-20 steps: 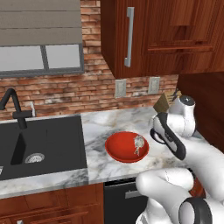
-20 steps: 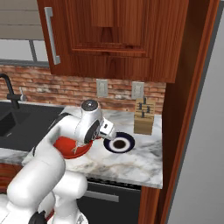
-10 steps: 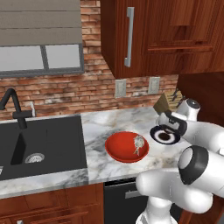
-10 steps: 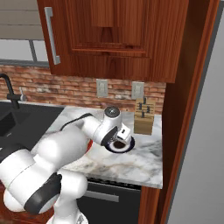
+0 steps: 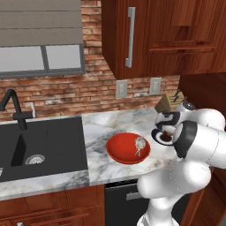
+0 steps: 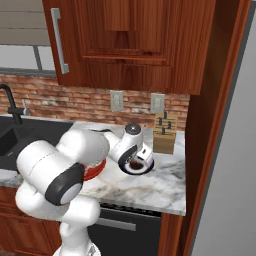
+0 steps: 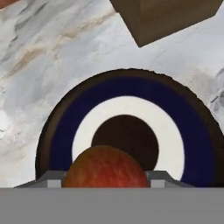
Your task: Remove the apple from the bowl and place it on the small plate. Then place the bowl with only the fish in the microwave, close the door, and press the start button to microwave the fish.
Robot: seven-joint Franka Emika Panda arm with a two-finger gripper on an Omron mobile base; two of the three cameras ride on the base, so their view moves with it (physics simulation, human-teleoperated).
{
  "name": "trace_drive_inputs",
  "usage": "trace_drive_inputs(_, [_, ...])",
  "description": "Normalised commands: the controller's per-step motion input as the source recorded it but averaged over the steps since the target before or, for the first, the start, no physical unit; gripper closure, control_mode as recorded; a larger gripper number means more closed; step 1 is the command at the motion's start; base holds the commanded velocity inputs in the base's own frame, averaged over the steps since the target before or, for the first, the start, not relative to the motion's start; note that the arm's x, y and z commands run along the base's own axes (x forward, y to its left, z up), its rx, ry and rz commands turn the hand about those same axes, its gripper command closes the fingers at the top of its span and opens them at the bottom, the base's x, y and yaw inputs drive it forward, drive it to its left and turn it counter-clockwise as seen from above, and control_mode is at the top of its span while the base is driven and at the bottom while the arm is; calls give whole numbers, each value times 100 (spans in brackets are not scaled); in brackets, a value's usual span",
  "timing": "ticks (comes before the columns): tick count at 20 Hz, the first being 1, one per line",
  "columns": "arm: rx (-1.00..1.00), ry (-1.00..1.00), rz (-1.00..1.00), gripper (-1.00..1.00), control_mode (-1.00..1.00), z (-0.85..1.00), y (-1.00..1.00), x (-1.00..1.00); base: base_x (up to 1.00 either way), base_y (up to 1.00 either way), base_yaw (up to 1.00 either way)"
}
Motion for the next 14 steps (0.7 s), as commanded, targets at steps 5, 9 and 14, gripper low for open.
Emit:
trace_drive_inputs(5, [-4,5,0,100,-100,-48,-6,30,0,0,0])
trace_drive_inputs(9, [0,2,0,100,-100,-27,-8,4,0,0,0])
trace_drive_inputs(14, [-1,1,0,-100,-100,-24,0,4,0,0,0])
